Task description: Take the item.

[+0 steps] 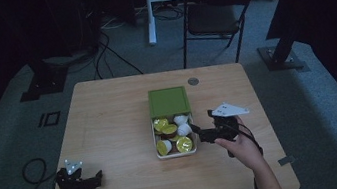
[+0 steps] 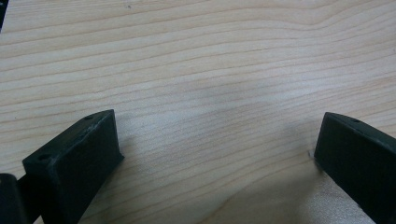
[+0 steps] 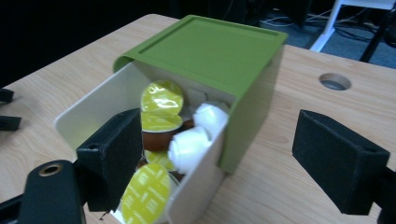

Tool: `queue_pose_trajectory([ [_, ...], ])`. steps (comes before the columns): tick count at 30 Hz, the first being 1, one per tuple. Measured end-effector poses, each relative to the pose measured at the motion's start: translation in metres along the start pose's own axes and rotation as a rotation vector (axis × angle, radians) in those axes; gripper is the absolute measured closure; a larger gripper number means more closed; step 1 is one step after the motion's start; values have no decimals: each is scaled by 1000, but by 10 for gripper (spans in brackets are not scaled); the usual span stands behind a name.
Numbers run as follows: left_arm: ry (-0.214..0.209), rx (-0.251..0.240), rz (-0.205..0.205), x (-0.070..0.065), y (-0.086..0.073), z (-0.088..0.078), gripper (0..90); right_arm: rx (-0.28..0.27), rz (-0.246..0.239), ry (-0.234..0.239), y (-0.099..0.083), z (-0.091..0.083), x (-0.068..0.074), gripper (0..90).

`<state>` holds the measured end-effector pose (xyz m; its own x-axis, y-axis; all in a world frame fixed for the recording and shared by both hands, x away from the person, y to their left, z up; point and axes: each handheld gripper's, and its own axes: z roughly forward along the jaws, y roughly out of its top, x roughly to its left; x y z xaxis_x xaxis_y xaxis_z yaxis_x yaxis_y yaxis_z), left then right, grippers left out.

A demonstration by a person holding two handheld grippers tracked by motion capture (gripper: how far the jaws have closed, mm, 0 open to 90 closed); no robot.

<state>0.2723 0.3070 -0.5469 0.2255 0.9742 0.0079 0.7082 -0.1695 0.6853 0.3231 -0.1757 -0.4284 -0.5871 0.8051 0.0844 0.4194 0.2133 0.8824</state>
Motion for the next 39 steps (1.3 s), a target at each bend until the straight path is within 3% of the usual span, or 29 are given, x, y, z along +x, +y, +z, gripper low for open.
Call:
queue_pose_trajectory([
  [19,0,0,0,0,0,0,3,14,-35,70,2,28,32,160],
  [30,0,0,0,0,0,0,3,20,-31,101,-2,41,46,161],
  [39,-1,0,0,0,0,0,3,39,-28,110,-9,53,57,211],
])
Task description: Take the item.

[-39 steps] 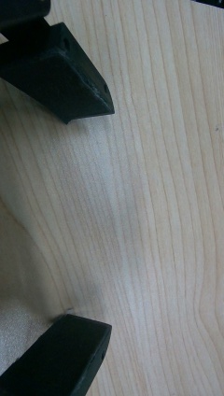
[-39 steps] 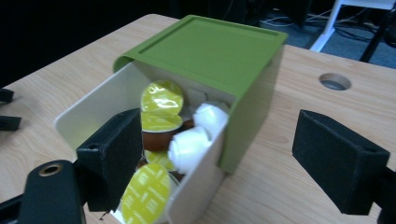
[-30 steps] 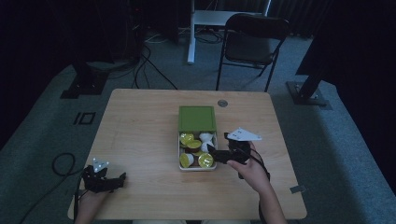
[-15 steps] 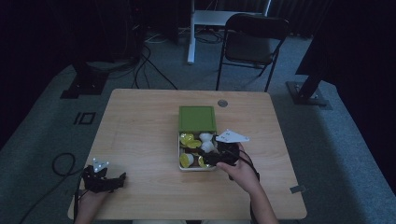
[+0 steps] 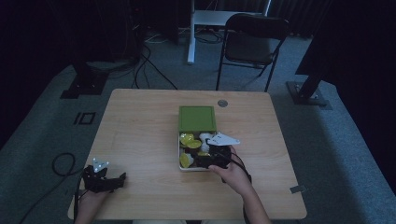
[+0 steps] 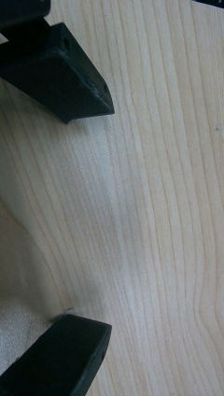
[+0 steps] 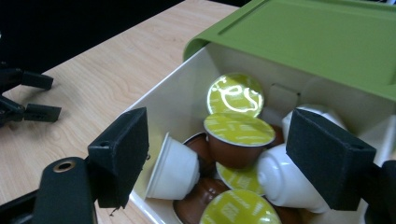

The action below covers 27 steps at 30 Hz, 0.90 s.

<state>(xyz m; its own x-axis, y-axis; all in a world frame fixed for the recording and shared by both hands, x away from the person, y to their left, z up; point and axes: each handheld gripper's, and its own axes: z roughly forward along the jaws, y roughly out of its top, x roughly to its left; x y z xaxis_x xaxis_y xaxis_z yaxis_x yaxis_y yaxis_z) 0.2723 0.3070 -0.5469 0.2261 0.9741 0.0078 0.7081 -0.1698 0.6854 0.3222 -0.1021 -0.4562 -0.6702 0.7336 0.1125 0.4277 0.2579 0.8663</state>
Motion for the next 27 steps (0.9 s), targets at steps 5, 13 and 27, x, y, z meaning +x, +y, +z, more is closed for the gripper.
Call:
queue_pose_trajectory([
  [5,0,0,0,0,0,0,4,4,5,9,-1,6,6,235],
  [13,0,-1,0,0,0,0,4,18,12,14,-9,18,16,306],
  [27,0,1,3,0,0,0,3,53,37,11,-23,33,21,388],
])
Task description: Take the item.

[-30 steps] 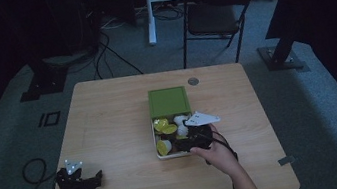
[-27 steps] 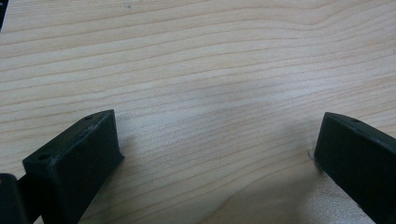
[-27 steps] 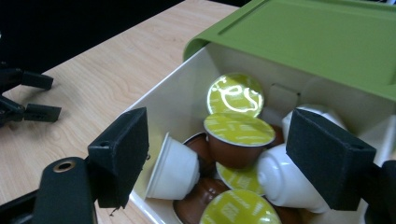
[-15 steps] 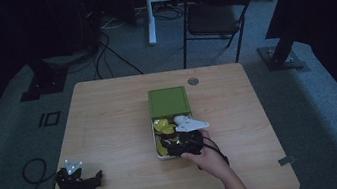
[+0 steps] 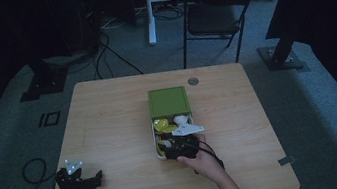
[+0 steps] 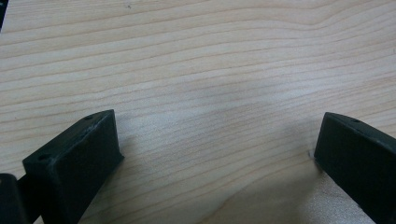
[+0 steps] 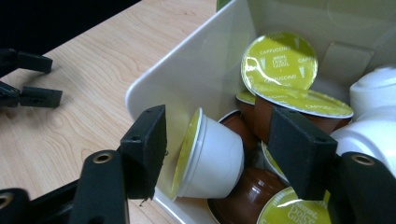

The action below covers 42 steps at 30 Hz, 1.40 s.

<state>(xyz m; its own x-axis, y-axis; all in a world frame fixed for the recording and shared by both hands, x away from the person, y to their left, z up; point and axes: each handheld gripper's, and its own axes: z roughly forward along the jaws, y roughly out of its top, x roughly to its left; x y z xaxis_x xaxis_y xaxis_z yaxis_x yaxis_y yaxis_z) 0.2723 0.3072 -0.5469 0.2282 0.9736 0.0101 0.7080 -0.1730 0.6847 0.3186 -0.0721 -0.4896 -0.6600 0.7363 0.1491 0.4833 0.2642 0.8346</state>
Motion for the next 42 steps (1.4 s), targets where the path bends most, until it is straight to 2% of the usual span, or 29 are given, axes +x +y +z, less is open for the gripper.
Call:
queue_pose_trajectory([
  [2,0,0,0,0,0,0,3,1,-1,-3,-1,0,0,403],
  [4,0,0,0,0,0,0,3,0,12,-12,-4,3,0,457],
  [11,0,0,0,0,0,0,3,21,8,-6,-7,7,4,492],
  [17,0,0,0,0,0,0,3,40,-1,-23,-11,13,6,523],
  [20,0,0,0,0,0,0,4,40,11,-22,-12,14,5,533],
  [25,-1,0,2,0,0,0,4,46,-18,-34,-11,15,7,539],
  [31,-2,0,1,0,0,0,4,45,-37,-34,-10,15,7,550],
  [37,-2,0,1,0,0,0,4,41,-22,-25,-8,10,5,556],
  [42,-2,0,1,0,0,0,3,25,-40,-30,-3,4,5,559],
])
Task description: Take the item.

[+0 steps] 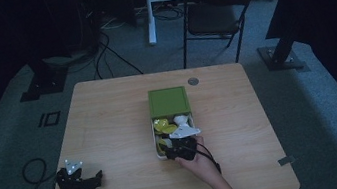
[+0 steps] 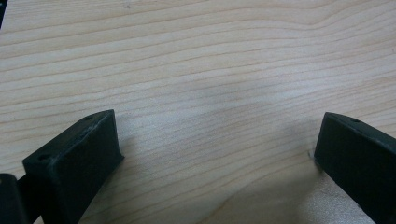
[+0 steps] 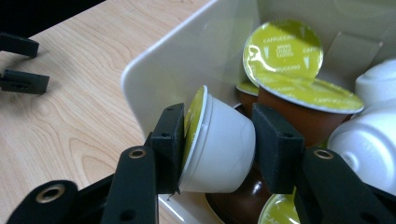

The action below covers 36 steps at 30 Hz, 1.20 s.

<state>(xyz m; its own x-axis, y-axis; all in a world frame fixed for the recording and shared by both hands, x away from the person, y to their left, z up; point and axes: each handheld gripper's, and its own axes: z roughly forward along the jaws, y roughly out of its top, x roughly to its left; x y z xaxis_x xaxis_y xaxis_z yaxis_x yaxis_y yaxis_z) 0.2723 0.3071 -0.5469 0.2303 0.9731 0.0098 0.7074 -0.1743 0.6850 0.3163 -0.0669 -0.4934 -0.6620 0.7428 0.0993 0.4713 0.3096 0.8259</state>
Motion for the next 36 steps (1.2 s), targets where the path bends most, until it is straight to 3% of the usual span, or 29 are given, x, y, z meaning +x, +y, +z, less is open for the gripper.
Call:
queue_pose_trajectory([
  [14,0,-1,-1,0,0,0,3,-62,14,9,18,-22,-5,563],
  [20,0,-1,-2,0,0,0,3,-107,12,-16,31,-37,-14,564],
  [36,0,0,-2,0,0,0,3,-192,46,-114,46,-74,-54,567],
])
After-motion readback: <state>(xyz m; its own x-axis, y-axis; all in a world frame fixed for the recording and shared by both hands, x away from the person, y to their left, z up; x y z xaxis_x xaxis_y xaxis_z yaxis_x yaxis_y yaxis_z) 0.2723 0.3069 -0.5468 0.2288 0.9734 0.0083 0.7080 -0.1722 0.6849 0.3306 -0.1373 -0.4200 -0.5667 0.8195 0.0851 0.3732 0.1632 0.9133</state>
